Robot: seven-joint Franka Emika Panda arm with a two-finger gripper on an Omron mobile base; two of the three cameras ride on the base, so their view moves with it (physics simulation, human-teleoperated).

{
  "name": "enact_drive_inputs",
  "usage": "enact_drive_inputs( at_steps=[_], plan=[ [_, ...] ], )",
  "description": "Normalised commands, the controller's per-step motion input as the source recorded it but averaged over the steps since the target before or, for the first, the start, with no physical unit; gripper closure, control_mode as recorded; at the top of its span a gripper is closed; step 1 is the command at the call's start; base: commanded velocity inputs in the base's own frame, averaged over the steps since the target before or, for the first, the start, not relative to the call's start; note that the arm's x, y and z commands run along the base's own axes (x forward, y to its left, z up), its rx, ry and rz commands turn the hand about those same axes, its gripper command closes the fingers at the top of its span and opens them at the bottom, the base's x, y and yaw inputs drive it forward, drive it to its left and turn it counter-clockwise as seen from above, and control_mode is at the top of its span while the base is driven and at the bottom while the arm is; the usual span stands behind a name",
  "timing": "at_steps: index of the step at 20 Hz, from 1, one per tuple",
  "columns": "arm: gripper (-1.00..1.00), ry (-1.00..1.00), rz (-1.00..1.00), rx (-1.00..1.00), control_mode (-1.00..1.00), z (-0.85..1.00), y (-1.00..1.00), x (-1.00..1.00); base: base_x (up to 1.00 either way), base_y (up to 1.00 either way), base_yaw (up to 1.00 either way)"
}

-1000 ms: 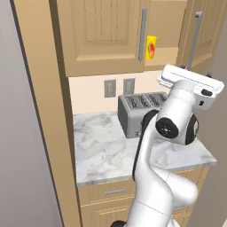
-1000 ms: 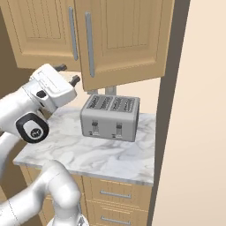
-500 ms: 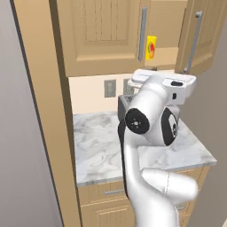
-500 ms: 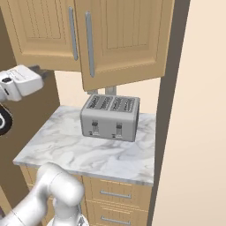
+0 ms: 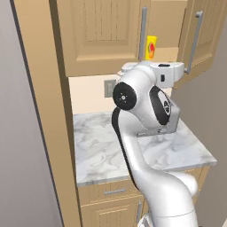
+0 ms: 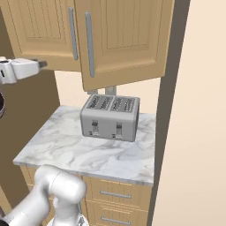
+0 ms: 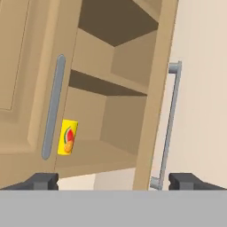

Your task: Open the cabinet directly in front. Then move the liquor and the cup to the dining counter with the candle on it.

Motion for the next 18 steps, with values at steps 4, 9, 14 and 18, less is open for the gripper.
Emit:
enact_drive_inputs(
  at_steps=[4, 9, 14, 18],
  plan=[
    [-1.0, 0.01, 0.0, 0.0, -1.0, -0.1, -0.2, 0.95, 0.0, 0.0, 0.0],
    [-1.0, 0.04, -0.02, 0.0, -1.0, -0.1, -0.32, 0.89, 0.0, 0.0, 0.0],
    [-1.0, 0.14, -0.16, 0.0, -1.0, -0.07, -0.85, 0.19, 0.0, 0.0, 0.0],
    [-1.0, 0.18, -0.22, 0.0, -1.0, -0.08, -1.0, 0.0, 0.0, 0.0, 0.0]
  ],
)
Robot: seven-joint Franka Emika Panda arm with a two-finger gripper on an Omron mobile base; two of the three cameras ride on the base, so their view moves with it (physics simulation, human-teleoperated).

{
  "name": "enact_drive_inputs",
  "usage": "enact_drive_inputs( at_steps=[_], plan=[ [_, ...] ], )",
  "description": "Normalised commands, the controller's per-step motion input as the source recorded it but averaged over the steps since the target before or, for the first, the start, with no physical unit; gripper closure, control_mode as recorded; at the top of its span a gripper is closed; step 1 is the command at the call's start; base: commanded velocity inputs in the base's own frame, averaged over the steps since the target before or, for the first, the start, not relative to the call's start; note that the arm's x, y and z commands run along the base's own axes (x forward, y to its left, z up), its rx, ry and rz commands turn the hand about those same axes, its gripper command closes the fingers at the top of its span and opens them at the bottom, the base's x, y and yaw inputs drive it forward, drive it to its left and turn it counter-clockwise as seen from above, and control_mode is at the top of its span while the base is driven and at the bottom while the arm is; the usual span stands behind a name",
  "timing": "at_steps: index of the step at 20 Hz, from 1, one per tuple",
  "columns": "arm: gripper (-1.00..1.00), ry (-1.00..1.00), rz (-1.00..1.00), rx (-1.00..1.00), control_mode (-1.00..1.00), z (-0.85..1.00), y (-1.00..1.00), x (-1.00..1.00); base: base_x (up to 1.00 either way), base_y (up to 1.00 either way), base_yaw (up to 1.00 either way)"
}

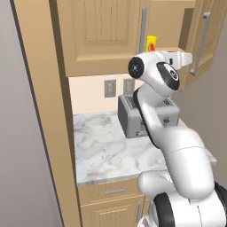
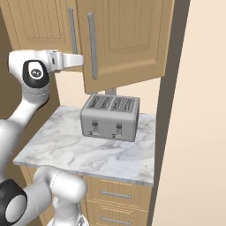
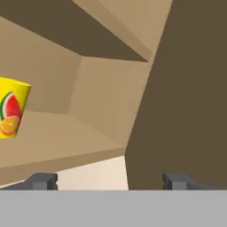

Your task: Open the cabinet directly in front. Then move the liquor and the cup to the dining counter with the candle on it.

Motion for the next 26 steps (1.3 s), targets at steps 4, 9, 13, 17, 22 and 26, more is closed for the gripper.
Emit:
enact_drive_inputs(
  at_steps=[4, 9, 13, 17, 22, 26],
  plan=[
    [-1.0, 0.2, -0.25, 0.0, -1.0, -0.1, -1.0, -0.03, 0.0, 0.0, 0.0],
    [-1.0, 0.23, -0.28, 0.02, -1.0, -0.25, -1.0, -0.06, 0.0, 0.0, 0.0],
    [-1.0, 0.14, -0.25, 0.03, -1.0, -0.36, -1.0, -0.18, 0.0, 0.0, 0.0],
    [-1.0, 0.02, -0.2, 0.05, -1.0, -0.39, -1.0, -0.23, 0.0, 0.0, 0.0],
    [-1.0, 0.0, -0.12, 0.07, -1.0, -0.36, -1.0, -0.08, 0.0, 0.0, 0.0],
    [-1.0, -0.05, -0.02, 0.13, -1.0, -0.19, -1.0, 0.0, 0.0, 0.0, 0.0]
  ],
)
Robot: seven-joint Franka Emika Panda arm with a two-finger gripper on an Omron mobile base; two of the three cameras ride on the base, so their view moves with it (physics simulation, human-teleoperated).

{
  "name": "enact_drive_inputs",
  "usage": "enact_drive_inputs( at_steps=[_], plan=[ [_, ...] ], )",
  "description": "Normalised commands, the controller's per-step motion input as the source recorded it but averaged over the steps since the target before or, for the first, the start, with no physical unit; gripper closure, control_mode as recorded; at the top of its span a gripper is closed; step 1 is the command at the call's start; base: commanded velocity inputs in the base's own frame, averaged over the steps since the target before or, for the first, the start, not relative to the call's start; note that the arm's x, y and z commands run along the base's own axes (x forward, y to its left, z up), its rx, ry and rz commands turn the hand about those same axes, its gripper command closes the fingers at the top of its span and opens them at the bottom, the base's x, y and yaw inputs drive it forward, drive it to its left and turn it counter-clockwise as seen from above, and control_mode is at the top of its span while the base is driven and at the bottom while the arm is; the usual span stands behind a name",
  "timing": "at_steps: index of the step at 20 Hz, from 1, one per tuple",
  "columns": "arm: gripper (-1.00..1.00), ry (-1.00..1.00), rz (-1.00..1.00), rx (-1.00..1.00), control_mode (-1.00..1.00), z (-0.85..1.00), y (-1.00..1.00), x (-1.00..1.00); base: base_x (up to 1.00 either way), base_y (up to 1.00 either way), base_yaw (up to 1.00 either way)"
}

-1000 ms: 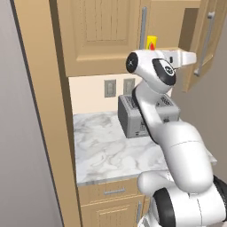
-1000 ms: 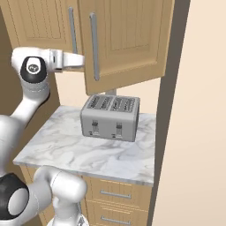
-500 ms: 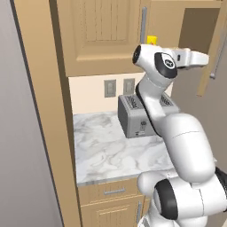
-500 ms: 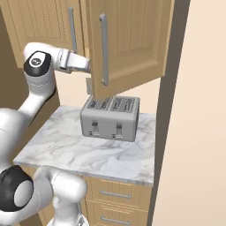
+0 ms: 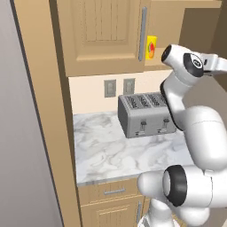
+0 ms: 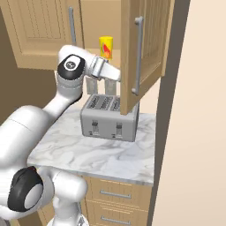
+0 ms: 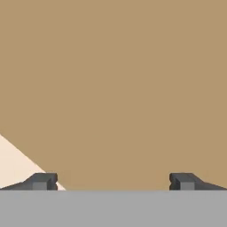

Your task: Open the cabinet directly in front. Then move the liquor and the cup to the dining counter with the candle on it.

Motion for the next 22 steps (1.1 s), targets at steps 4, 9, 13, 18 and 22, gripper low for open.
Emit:
enact_drive_inputs(
  at_steps=[4, 9, 13, 18, 22],
  plan=[
    [-1.0, -0.06, 0.0, 0.24, -1.0, 0.02, -1.0, 0.0, 0.0, 0.0, 0.0],
    [-1.0, -0.01, 0.05, 0.03, -1.0, 0.01, -0.07, -0.1, 0.0, 0.0, 0.0],
    [-1.0, -0.21, 0.25, -0.17, -1.0, -0.17, 1.0, -0.55, 0.0, 0.0, 0.0],
    [-1.0, -0.18, 0.44, -0.02, -1.0, -0.13, 1.0, -0.21, 0.0, 0.0, 0.0],
    [-1.0, -0.15, 0.55, 0.0, -1.0, 0.0, 1.0, 0.0, 0.0, 0.0, 0.0]
  ],
)
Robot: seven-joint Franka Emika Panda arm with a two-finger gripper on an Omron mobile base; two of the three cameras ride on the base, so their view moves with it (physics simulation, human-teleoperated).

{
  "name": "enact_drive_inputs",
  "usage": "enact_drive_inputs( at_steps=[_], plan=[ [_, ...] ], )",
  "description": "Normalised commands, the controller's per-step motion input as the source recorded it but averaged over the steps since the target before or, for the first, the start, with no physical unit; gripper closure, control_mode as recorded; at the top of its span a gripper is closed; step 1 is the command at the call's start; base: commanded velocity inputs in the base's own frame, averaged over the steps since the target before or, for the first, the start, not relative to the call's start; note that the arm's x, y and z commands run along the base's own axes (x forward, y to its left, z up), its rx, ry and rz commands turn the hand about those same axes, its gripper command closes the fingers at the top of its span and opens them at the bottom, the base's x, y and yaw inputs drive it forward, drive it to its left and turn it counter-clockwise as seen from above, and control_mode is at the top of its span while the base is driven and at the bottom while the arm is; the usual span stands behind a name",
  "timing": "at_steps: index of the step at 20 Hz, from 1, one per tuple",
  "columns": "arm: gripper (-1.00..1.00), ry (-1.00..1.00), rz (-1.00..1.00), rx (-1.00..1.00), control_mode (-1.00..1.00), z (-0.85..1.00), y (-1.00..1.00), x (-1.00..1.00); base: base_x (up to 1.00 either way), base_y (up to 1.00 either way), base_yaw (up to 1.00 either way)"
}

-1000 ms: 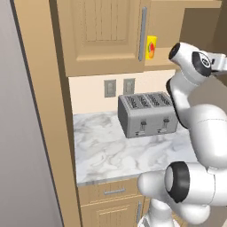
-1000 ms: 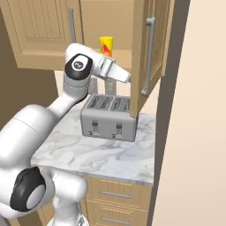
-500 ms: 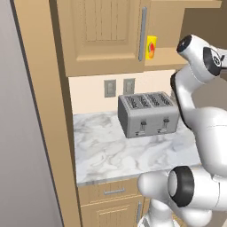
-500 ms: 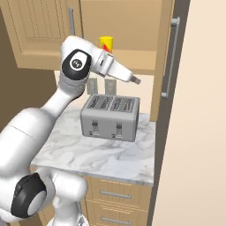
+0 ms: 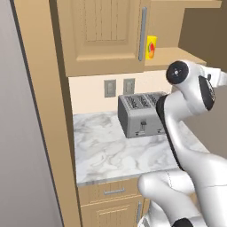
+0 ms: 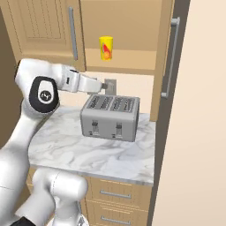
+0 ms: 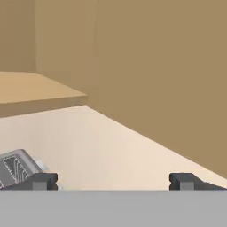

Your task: Open the cabinet directly in front. Then move the liquor and the cup to the dining counter with the candle on it.

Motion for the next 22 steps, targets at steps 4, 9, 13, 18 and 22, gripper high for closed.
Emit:
enact_drive_inputs(
  at_steps=[4, 9, 13, 18, 22],
  plan=[
    [-1.0, -0.22, 0.54, 0.01, -1.0, 0.0, 0.98, 0.0, 0.0, 0.0, 0.0],
    [-1.0, -0.33, 0.52, 0.04, -1.0, 0.0, 0.85, 0.0, 0.0, 0.0, 0.0],
    [-1.0, -0.35, 0.37, 0.14, -1.0, 0.26, 0.64, 0.0, 0.0, 0.0, 0.0],
    [-1.0, -0.34, 0.24, 0.06, -1.0, 0.6, 0.35, 0.05, 0.0, 0.0, 0.0],
    [-1.0, -0.21, 0.16, 0.0, -1.0, 0.69, 0.16, 0.33, 0.0, 0.0, 0.0]
  ],
)
